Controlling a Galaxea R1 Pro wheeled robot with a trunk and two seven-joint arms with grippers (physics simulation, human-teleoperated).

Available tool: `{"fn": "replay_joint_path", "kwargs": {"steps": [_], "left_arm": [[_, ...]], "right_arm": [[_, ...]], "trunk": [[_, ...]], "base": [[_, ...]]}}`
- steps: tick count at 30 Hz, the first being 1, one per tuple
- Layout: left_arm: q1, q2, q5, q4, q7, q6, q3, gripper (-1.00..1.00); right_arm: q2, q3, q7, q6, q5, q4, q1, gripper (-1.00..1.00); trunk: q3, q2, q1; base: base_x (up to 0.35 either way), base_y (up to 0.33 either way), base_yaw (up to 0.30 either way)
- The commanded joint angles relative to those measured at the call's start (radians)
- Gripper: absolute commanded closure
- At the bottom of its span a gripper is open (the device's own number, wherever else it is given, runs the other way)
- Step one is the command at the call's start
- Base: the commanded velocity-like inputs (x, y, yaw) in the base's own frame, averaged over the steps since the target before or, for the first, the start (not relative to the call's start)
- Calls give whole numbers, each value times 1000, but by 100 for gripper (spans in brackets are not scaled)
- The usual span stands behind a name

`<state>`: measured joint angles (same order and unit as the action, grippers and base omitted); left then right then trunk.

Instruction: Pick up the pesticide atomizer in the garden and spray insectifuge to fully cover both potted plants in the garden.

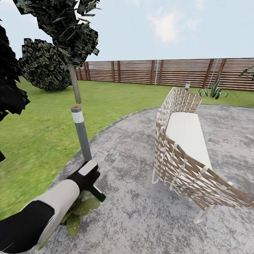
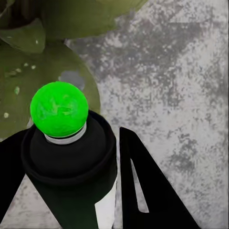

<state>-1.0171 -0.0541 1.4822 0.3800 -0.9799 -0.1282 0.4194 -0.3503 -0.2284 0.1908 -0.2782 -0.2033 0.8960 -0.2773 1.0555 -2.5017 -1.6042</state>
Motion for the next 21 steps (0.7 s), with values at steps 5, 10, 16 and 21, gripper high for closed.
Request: {"fn": "replay_joint_path", "kwargs": {"steps": [5, 10, 16, 21], "left_arm": [[-2, -38, 4, -107, 110, -95, 7, 100], [40, -75, 5, -115, 102, -88, 6, 100], [87, -82, 9, -150, 114, -53, 3, 100], [112, -87, -4, -113, 114, 28, 11, 100]], "right_arm": [[1, -5, 6, -3, -8, 1, 0, -100], [1, -5, 6, -1, -14, 1, 0, -100], [1, -4, 6, 2, -14, 0, 0, -100], [0, -5, 6, 5, -16, 0, 0, -100]], "trunk": [[1, 0, 0], [1, 0, 0], [1, 0, 0], [1, 0, 0]], "base": [[0, 0, 0], [0, 0, 0], [0, 0, 0], [0, 0, 0]]}}
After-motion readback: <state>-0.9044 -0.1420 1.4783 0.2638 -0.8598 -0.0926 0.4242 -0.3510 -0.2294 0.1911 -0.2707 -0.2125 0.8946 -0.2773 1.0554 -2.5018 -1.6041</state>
